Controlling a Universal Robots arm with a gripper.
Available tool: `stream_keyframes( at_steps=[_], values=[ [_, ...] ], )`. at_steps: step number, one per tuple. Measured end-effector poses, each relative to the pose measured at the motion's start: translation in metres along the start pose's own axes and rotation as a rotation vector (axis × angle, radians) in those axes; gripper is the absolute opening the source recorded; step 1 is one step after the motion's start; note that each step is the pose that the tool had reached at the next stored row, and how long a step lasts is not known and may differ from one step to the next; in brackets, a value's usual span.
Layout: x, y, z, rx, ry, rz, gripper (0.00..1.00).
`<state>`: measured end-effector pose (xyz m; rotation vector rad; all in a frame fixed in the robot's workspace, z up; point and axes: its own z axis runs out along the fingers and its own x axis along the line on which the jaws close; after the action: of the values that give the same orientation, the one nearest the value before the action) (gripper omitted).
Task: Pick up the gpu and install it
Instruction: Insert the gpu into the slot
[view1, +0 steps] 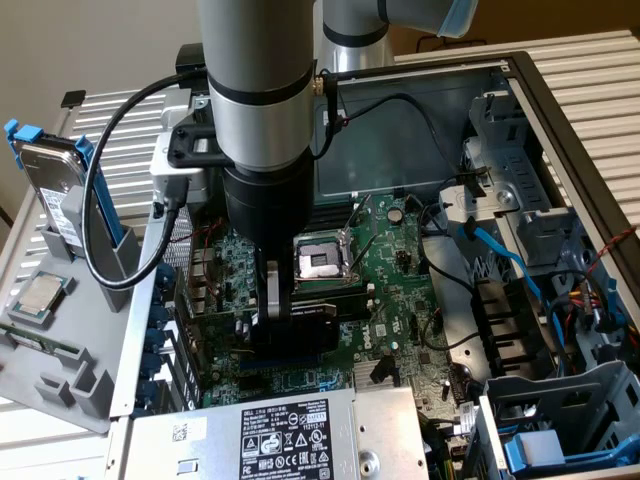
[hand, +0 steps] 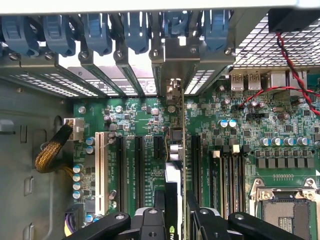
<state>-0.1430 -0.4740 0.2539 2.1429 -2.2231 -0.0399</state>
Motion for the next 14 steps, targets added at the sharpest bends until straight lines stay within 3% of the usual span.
stream_keyframes(
  at_steps=[14],
  values=[
    [0.0003, 0.0001, -0.0001, 0.0002, -0.0002, -0.003, 0.27]
  ],
)
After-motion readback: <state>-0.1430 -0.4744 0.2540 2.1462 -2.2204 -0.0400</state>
